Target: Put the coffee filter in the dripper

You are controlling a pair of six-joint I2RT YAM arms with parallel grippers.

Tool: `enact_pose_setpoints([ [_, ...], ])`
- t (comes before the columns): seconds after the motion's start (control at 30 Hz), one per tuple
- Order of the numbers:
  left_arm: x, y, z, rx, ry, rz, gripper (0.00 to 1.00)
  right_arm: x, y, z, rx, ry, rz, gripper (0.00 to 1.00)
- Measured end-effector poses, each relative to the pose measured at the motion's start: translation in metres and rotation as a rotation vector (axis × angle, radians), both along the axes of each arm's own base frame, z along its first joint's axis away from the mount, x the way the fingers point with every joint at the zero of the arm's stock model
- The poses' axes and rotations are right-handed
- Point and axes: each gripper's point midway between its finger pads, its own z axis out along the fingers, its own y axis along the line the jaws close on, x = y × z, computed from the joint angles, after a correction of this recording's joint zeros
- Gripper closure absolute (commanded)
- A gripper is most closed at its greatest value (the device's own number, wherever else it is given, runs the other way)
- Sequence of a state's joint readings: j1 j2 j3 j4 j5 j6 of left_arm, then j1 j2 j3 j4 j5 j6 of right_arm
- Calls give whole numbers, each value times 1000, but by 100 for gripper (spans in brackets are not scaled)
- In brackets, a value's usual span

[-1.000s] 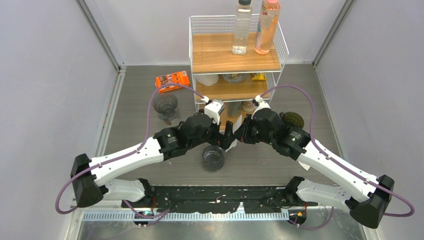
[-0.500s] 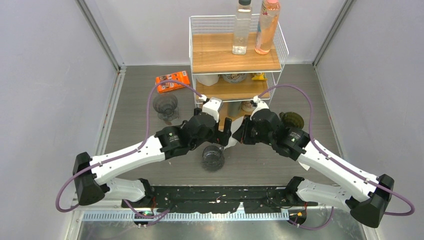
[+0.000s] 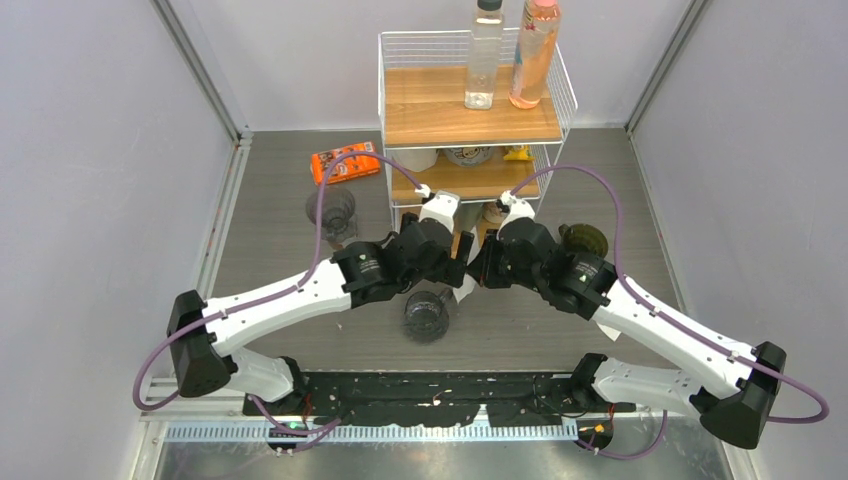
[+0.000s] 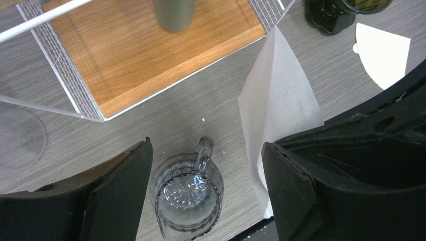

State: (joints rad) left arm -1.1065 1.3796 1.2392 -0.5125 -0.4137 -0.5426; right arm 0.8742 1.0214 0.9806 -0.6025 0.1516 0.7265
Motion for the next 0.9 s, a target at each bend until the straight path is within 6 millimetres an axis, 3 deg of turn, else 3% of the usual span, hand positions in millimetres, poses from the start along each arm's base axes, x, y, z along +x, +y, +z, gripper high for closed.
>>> enact_pose_setpoints([
  [0.47,-2,-2,-1,12,-3,17,28,-2,2,1,-25,-13,29,95],
  [0.9,6,3,3,9,-30,66,29,-1,3,2,-26,-25,39,95],
])
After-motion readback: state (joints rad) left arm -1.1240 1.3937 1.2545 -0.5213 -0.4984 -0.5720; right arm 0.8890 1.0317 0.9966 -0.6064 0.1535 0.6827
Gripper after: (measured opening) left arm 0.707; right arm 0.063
